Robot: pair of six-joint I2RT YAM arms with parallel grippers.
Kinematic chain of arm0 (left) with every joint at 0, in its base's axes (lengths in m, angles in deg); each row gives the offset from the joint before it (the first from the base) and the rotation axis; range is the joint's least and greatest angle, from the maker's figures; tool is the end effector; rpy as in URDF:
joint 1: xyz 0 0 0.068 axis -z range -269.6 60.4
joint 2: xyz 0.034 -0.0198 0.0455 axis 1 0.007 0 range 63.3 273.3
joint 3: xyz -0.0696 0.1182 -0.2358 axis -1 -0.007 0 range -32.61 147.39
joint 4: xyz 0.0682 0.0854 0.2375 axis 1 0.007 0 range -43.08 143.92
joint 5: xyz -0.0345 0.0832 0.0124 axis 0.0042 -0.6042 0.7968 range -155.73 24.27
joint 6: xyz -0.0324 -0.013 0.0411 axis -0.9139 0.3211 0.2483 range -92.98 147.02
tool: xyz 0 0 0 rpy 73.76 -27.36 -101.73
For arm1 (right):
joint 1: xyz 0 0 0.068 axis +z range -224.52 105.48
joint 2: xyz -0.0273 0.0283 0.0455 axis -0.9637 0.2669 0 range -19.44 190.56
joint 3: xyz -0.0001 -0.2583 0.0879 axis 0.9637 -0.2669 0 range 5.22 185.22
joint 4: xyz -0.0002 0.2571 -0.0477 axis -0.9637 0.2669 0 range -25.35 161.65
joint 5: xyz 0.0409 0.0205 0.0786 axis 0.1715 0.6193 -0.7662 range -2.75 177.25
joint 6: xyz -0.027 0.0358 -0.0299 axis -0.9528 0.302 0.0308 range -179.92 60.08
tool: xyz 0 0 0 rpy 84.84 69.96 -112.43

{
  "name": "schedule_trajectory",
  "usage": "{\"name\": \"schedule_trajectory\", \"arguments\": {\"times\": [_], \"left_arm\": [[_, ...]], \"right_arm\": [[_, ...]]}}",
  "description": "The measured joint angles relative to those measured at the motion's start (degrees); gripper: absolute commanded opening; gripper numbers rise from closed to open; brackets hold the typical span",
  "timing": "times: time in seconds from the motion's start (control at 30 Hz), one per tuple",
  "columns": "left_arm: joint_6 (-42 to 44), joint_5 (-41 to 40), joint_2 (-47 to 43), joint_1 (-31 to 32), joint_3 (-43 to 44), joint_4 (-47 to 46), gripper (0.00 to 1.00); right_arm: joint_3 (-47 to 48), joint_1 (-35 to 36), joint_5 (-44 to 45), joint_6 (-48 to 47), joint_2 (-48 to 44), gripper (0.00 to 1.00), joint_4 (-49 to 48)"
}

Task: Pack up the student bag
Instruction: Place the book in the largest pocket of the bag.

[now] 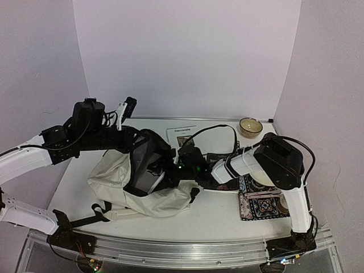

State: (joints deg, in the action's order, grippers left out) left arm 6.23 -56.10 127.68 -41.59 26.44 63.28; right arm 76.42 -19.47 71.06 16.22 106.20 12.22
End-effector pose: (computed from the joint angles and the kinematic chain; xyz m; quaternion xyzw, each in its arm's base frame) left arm 0.1674 -0.1949 0.3483 0.2399 0.7904 -0.3734 0.4223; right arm 0.2631 0.3936 0.1599 0.0342 0.7181 0.6681 0.1919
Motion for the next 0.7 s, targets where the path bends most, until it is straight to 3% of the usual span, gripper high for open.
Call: {"name": "schedule_trajectory", "arguments": {"times": [0.2, 0.7], "left_arm": [[-1.8, -6.9, -2.2, 0.1, -2.3, -0.4, 0.0], [-4.9, -18.4, -2.1, -0.5, -4.0, 1.5, 0.0]], "right_arm": [[0.2, 0.2, 0.3, -4.5, -0.3, 0.98, 6.1], [-3.9, 0.7, 0.2, -12.8, -8.9, 0.98, 19.0]]}}
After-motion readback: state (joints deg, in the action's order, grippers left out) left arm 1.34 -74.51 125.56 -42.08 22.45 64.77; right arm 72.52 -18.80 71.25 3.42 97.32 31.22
